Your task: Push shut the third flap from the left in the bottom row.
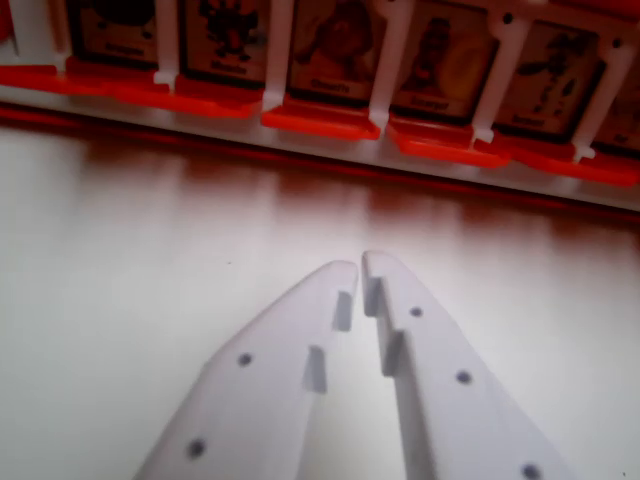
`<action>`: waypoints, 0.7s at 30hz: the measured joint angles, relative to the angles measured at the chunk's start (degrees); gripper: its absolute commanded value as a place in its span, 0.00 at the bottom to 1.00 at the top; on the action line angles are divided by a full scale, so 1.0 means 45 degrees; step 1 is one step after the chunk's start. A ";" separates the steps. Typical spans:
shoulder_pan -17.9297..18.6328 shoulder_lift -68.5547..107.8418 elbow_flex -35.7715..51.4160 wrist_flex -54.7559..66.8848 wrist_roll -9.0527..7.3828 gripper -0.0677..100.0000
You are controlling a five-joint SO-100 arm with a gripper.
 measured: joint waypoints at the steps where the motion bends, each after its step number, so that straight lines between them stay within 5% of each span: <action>1: 0.0000 -0.0254 -0.0137 -0.0117 0.0000 0.00; 21: -0.0215 -0.3047 -0.2012 -0.1094 0.0000 0.00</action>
